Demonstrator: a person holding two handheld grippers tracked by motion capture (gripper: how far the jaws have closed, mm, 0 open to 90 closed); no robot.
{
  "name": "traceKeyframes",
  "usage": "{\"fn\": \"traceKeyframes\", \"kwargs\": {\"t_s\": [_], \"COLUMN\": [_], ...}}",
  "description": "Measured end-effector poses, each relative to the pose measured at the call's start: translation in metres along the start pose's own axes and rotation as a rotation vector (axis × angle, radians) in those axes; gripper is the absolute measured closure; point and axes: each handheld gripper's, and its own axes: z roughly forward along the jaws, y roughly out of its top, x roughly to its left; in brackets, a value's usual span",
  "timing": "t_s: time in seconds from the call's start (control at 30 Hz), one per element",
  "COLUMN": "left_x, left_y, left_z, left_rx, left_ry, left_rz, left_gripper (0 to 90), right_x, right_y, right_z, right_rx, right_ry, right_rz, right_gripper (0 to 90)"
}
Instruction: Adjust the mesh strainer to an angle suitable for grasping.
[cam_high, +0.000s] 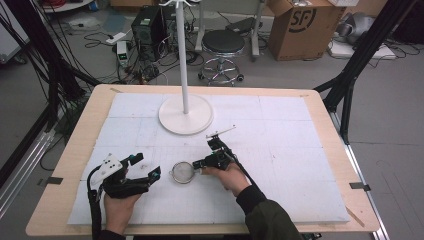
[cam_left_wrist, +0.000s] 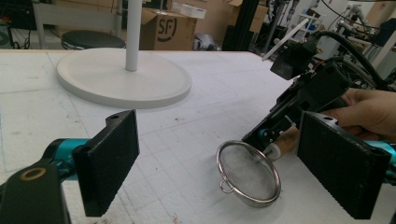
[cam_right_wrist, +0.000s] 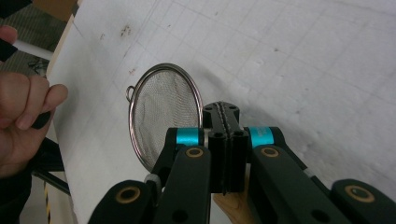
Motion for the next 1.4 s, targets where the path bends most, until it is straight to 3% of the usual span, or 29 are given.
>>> {"fn": "traceKeyframes", "kwargs": {"t_s": [0.53, 0.67, 0.73, 0.87, 0.93, 1.1, 1.2, 1.4], "left_x": [0.002, 0.003, 0.003, 0.003, 0.002, 0.002, 0.002, 0.001], "left_y": [0.0, 0.001, 0.0, 0.0, 0.0, 0.0, 0.0, 0.0], "left_z": [-0.001, -0.002, -0.002, -0.003, -0.003, -0.004, -0.003, -0.001], "left_rx": [-0.006, -0.008, -0.007, -0.005, -0.005, -0.007, -0.002, 0.001], "left_ry": [0.001, 0.004, 0.005, 0.006, 0.008, 0.015, 0.018, 0.019], "left_rz": [-0.004, -0.003, -0.007, -0.002, -0.002, -0.003, 0.0, 0.003], "left_gripper": [13.9, 13.9, 13.9, 13.9, 13.9, 13.9, 13.9, 13.9], "right_x": [0.026, 0.027, 0.026, 0.024, 0.016, -0.004, -0.017, -0.034], "right_y": [0.005, 0.005, 0.006, 0.003, -0.008, -0.037, -0.059, -0.079], "right_z": [0.031, 0.03, 0.015, -0.003, -0.027, -0.057, -0.067, -0.069], "right_rx": [0.029, 0.013, -0.045, -0.064, -0.095, -0.136, -0.152, -0.127], "right_ry": [0.014, 0.002, 0.008, 0.002, -0.012, -0.026, -0.003, -0.033], "right_rz": [-0.058, -0.061, -0.061, -0.069, -0.06, -0.022, 0.026, 0.061], "right_gripper": [90.0, 90.0, 90.0, 90.0, 90.0, 90.0, 90.0, 90.0]}}
